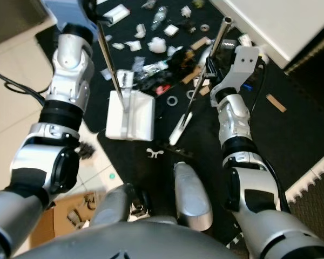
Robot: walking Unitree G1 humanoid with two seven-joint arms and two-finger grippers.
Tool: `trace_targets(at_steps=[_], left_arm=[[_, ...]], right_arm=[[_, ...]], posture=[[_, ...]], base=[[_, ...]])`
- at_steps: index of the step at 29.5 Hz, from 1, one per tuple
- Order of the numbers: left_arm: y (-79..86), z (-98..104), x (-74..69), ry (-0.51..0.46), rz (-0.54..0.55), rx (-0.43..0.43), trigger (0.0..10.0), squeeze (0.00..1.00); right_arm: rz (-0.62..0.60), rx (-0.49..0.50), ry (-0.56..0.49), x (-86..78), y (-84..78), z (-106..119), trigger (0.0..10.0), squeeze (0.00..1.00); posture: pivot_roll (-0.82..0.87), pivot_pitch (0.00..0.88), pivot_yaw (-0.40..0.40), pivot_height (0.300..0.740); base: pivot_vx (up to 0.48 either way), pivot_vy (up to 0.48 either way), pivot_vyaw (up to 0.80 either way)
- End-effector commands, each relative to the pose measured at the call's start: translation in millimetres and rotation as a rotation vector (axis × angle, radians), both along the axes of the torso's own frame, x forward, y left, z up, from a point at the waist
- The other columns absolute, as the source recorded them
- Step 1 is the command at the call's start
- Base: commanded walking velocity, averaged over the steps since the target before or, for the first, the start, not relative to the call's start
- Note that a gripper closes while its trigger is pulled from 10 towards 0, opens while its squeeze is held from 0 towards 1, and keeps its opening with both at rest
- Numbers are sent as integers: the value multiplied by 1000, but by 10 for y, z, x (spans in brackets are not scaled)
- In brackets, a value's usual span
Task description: Sweep floor
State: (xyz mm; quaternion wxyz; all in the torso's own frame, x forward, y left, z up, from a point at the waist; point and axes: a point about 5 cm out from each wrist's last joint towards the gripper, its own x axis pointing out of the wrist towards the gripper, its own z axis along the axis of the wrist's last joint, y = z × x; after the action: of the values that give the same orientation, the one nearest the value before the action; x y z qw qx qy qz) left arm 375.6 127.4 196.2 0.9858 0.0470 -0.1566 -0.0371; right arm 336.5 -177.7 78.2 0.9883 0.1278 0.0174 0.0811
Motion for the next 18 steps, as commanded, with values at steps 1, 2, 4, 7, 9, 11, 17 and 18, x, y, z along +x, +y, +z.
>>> trace_targets(at_steps=[1,2,4,7,9,11,17,18], left_arm=[[47,-41,-18,7,5,-6,10000,0],[47,-41,-18,7,5,-6,10000,0],[55,-78,-26,21,3,-11,10000,0],[68,-134,-45,40,4,-20,10000,0],[72,-159,-56,46,4,-20,10000,0],[78,-189,-64,58,9,-26,10000,0],[112,-344,-109,115,33,-45,10000,0],[119,-376,-120,125,37,-55,10000,0]], right_arm=[[21,-18,-13,20,54,31,10000,0],[21,-18,-13,20,54,31,10000,0],[23,-28,-6,20,51,23,10000,0],[31,-51,6,19,58,6,10000,0],[42,-74,14,18,71,-7,10000,0],[54,-96,21,13,86,-23,10000,0],[57,-102,39,-3,102,-63,10000,0],[53,-93,40,-5,101,-68,10000,0]], posture=[[-57,40,6,740],[-57,40,6,740],[-56,38,4,740],[-52,35,1,740],[-51,35,0,740],[-52,33,-1,740],[-49,33,-3,740],[-48,32,-4,740]], base=[[0,0,0],[0,0,0],[0,0,0],[0,0,0],[0,0,0],[0,0,0],[0,0,0],[0,0,0]])
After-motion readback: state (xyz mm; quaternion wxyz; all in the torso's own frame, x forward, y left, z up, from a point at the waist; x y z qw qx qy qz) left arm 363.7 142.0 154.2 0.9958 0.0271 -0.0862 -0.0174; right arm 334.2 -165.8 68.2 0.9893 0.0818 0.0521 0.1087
